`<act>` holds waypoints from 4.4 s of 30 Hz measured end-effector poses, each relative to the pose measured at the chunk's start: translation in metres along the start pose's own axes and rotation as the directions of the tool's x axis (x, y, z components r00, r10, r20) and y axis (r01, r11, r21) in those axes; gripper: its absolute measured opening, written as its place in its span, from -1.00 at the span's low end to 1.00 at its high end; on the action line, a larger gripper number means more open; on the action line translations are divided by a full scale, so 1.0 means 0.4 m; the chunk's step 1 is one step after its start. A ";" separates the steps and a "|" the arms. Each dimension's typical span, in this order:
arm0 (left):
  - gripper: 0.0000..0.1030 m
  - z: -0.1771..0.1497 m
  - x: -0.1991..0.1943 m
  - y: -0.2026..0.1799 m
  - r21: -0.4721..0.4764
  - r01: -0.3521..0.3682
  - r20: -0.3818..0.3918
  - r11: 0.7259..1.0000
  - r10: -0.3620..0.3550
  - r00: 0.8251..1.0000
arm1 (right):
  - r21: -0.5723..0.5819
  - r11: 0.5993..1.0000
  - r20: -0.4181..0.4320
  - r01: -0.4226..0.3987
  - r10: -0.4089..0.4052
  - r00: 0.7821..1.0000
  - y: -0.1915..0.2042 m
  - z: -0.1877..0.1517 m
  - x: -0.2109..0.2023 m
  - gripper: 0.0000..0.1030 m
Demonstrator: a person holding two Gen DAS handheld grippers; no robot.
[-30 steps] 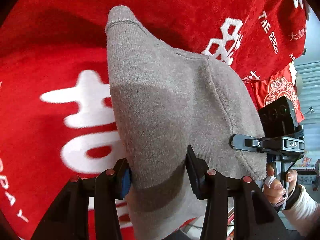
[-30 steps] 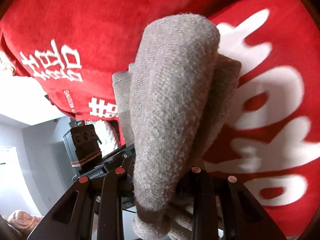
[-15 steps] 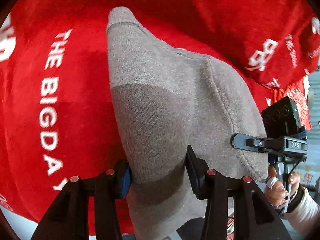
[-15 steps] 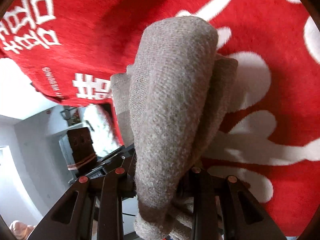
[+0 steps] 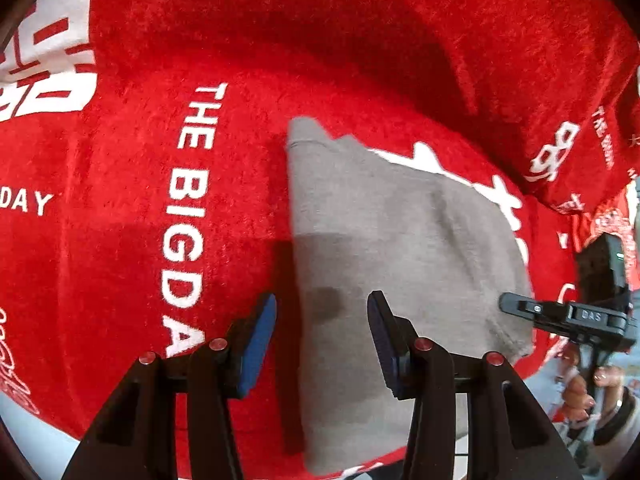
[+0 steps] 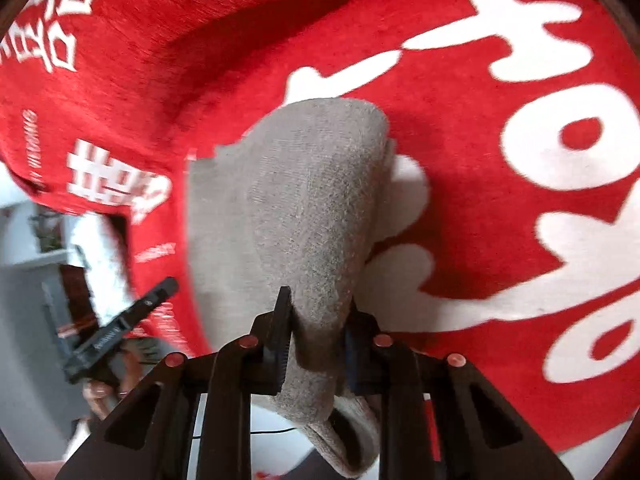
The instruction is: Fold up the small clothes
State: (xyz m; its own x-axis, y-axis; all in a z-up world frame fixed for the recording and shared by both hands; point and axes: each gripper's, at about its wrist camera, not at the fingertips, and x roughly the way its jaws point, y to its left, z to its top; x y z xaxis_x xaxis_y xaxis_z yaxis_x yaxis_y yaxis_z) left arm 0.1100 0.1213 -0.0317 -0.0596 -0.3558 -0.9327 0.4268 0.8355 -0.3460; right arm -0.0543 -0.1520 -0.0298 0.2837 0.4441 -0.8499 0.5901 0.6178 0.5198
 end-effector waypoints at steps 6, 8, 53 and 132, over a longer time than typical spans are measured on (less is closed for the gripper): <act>-0.02 -0.031 0.095 -0.022 0.035 -0.135 -0.028 0.990 0.136 0.990 | -0.090 0.970 0.049 0.227 -0.223 0.974 -0.055 -0.012 0.037 -0.49; -0.02 -0.031 0.096 -0.024 0.026 -0.143 -0.025 0.989 0.144 0.989 | -0.081 0.970 0.058 0.228 -0.224 0.973 -0.067 -0.014 0.025 -0.45; 0.19 -0.124 0.010 -0.108 0.110 -0.348 -0.042 0.931 0.354 0.934 | -0.044 0.956 0.075 0.292 -0.288 0.955 -0.008 -0.151 -0.052 -0.64; 0.97 -0.129 -0.094 -0.204 0.096 -0.373 0.026 0.923 0.373 0.928 | -0.132 0.847 0.183 0.514 -0.489 0.853 0.154 -0.147 -0.094 1.00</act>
State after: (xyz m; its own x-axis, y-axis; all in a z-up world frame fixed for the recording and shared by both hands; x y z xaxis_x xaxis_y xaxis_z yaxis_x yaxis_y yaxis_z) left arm 0.0311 0.0882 0.0263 0.1267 -0.0295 -0.9915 0.5031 0.8634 0.0387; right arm -0.0731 -0.0926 0.0390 0.0916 -0.0423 -0.9949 0.5462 0.8375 0.0147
